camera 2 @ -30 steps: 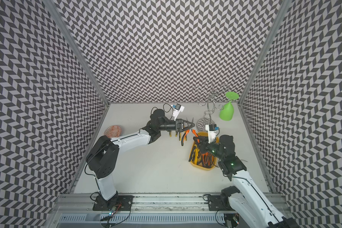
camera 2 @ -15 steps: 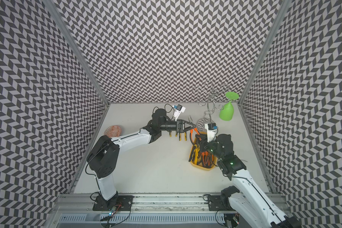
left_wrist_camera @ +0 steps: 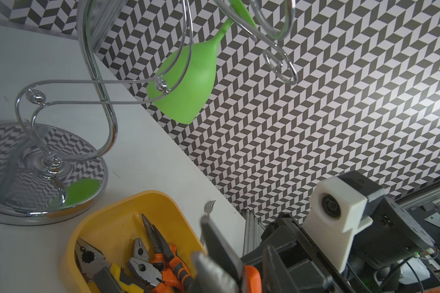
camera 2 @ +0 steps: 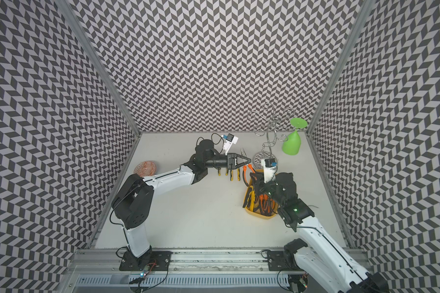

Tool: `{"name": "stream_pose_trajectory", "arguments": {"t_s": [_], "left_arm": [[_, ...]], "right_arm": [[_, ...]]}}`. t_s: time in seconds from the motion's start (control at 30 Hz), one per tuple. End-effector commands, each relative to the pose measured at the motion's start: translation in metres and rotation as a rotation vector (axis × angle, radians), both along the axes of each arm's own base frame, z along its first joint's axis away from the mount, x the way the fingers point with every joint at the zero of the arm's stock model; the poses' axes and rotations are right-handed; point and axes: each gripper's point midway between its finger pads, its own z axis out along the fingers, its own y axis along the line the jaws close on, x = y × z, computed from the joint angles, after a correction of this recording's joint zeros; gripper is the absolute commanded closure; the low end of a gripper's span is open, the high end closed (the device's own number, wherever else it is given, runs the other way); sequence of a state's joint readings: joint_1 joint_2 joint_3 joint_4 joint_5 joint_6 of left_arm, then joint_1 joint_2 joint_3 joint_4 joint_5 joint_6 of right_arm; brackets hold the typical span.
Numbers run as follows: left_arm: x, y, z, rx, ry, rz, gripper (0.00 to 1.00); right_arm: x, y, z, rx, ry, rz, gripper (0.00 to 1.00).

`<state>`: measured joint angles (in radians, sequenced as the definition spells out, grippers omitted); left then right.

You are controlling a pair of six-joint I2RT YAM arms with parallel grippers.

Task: Take the pliers out of the storage box
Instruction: Pick up the pliers from the storage box.

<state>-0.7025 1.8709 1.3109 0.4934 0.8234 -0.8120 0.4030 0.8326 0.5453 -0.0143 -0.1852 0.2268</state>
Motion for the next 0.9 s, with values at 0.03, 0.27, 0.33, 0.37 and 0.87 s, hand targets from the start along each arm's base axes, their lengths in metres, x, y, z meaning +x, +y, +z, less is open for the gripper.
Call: {"name": "stream_pose_trajectory", "arguments": {"t_s": [0.03, 0.27, 0.33, 0.37, 0.87], "left_arm": [[0.002, 0.003, 0.010, -0.029, -0.022, 0.017, 0.54], [0.003, 0.005, 0.011, -0.041, -0.013, 0.020, 0.69], [0.003, 0.005, 0.011, -0.041, -0.013, 0.020, 0.76], [0.003, 0.004, 0.011, -0.041, -0.013, 0.017, 0.79], [0.025, 0.027, -0.008, 0.060, -0.065, -0.008, 1.00]], "right_arm": [[0.006, -0.002, 0.028, 0.068, -0.098, -0.037, 1.00], [0.004, 0.001, 0.024, 0.120, -0.076, -0.033, 1.00], [0.004, 0.001, 0.023, 0.119, -0.073, -0.034, 1.00], [0.004, 0.002, 0.023, 0.117, -0.073, -0.030, 1.00], [-0.009, 0.006, 0.023, 0.070, -0.105, 0.036, 0.32]]}}
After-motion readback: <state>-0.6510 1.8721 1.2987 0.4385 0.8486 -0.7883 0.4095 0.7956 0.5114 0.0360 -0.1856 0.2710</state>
